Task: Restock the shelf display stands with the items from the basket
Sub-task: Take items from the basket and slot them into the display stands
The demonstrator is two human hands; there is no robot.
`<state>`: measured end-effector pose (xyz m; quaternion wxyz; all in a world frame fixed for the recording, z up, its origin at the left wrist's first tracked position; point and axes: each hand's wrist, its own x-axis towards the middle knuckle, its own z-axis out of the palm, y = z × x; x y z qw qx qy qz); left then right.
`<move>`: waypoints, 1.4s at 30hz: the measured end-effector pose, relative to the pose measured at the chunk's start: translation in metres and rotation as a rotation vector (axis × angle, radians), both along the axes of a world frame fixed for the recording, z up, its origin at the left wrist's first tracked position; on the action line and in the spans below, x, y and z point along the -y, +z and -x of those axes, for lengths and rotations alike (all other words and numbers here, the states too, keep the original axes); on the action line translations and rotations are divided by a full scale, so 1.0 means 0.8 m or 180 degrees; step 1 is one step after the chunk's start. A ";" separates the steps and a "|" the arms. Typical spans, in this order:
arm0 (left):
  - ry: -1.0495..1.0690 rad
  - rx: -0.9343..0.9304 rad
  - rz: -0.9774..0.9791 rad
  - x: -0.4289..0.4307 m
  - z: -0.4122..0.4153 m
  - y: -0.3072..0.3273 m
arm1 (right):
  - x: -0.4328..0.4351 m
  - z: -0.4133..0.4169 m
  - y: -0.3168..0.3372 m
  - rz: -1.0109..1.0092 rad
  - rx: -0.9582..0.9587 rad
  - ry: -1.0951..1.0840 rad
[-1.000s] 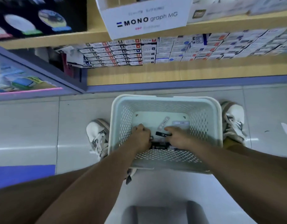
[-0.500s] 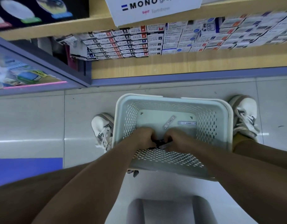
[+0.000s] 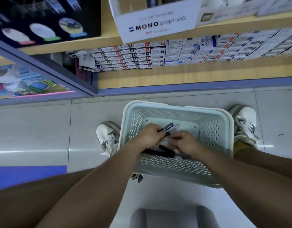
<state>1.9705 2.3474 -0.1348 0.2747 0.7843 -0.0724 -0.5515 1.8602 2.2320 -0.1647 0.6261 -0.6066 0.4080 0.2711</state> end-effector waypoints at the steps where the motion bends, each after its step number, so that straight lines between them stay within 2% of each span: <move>1: 0.0235 -0.0119 0.0063 0.000 -0.003 0.011 | 0.006 -0.002 0.009 -0.0436 -0.0136 -0.0570; 5: 0.0942 -0.0189 0.0433 -0.002 -0.002 0.058 | 0.013 -0.022 0.064 -0.1361 -0.0221 -0.1378; 7: 0.0966 0.0181 0.0568 0.001 0.007 0.082 | 0.003 -0.032 0.093 -0.1719 -0.0102 -0.1656; 9: 0.0688 0.0864 0.0572 0.008 0.021 0.109 | -0.014 -0.043 0.117 -0.2022 0.0039 -0.1899; 12: 0.0101 0.1647 0.0479 0.018 0.050 0.141 | -0.035 -0.056 0.143 -0.1874 0.0197 -0.2451; 15: -0.0118 0.1952 0.0543 0.013 0.068 0.172 | -0.043 -0.056 0.171 -0.1397 0.0415 -0.2901; 17: -0.0203 0.2020 0.0733 0.006 0.073 0.198 | -0.038 -0.053 0.195 -0.1294 0.0556 -0.3208; 19: 0.0015 0.1958 0.1007 0.002 0.076 0.227 | -0.031 -0.050 0.223 -0.1455 0.0693 -0.3607; 21: 0.0561 0.1926 0.1315 -0.001 0.079 0.254 | -0.023 -0.052 0.251 -0.1839 0.0966 -0.3981; 23: 0.0867 0.2087 0.1558 -0.001 0.082 0.279 | -0.018 -0.058 0.275 -0.2086 0.1222 -0.4137; 26: 0.1073 0.2196 0.1769 0.001 0.082 0.315 | -0.009 -0.063 0.313 -0.2362 0.1419 -0.3743; 28: 0.1935 0.1434 0.2127 0.000 0.071 0.349 | -0.003 -0.063 0.342 -0.2381 0.1533 -0.2931; 30: 0.2742 0.0532 0.2589 -0.001 0.047 0.386 | 0.004 -0.061 0.375 -0.1978 0.1592 -0.1995; 32: 0.3045 0.0117 0.2955 0.001 0.019 0.418 | 0.008 -0.060 0.413 -0.1428 0.1634 -0.1198; 34: 0.3058 -0.0056 0.3247 0.008 -0.005 0.445 | 0.009 -0.063 0.448 -0.0893 0.1711 -0.0508; 36: 0.2955 -0.0178 0.3446 0.019 -0.024 0.460 | 0.011 -0.070 0.476 -0.0603 0.1791 -0.0130; 42: 0.2215 -0.0094 0.3607 0.056 -0.063 0.484 | 0.038 -0.099 0.505 0.0031 0.2212 0.0172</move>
